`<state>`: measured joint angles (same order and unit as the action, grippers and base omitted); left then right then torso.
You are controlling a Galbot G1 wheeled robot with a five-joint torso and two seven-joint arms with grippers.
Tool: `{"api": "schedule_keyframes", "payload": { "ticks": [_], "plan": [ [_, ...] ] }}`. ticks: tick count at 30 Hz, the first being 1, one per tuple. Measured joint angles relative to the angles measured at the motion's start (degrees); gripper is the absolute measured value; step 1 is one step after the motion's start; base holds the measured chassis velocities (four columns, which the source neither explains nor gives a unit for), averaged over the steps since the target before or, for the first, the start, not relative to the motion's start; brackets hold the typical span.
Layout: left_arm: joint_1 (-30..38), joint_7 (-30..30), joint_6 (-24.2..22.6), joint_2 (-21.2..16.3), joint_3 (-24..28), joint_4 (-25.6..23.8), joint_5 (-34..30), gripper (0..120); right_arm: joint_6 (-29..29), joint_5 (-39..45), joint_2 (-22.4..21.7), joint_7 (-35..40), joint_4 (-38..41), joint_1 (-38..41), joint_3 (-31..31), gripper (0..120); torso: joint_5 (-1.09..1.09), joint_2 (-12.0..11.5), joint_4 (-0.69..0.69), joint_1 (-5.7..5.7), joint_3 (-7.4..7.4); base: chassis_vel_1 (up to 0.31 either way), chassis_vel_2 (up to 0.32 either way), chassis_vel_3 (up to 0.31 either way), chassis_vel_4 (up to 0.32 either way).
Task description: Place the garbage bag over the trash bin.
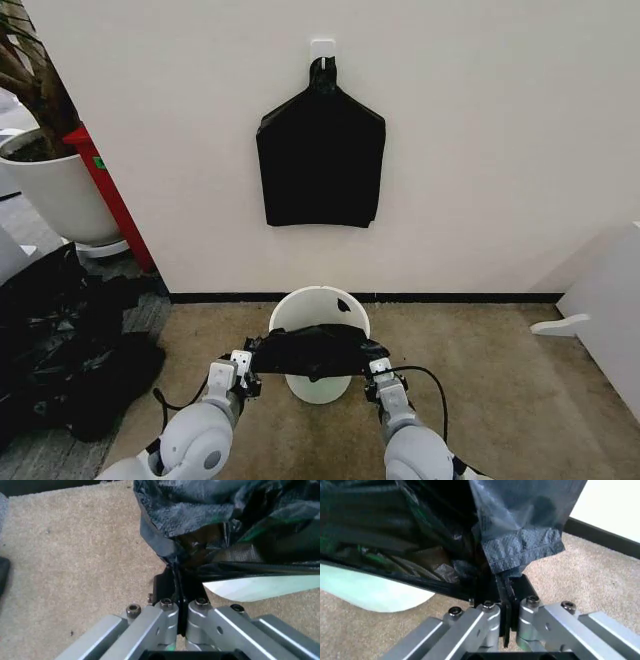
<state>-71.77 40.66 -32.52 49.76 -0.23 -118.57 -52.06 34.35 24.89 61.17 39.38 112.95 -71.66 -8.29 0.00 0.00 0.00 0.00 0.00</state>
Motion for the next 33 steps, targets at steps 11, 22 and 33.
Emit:
{"api": "schedule_keyframes", "payload": {
  "ticks": [11,22,33],
  "plan": [
    [-3.1,1.5,-2.2,-1.7,-4.1,-5.8,-0.5,23,0.3,1.0,-2.1,-3.0,4.6,-3.8,2.5,37,0.0,0.0,0.0,0.0,0.0,0.0,0.0,0.0,0.0],
    [-9.0,6.6,-4.7,-9.7,-6.4,-18.2,-1.3,64,0.4,0.4,-6.4,-2.3,18.6,-13.5,5.8,79,0.0,0.0,0.0,0.0,-0.01,0.0,0.0,0.0,0.0],
    [-4.6,5.7,-3.0,-7.1,-8.0,-25.0,-7.1,98,-8.7,3.5,-4.5,-11.1,21.6,-9.0,15.0,100,0.0,0.0,0.01,0.0,0.0,0.0,0.0,0.0,0.0]
  ]
}}
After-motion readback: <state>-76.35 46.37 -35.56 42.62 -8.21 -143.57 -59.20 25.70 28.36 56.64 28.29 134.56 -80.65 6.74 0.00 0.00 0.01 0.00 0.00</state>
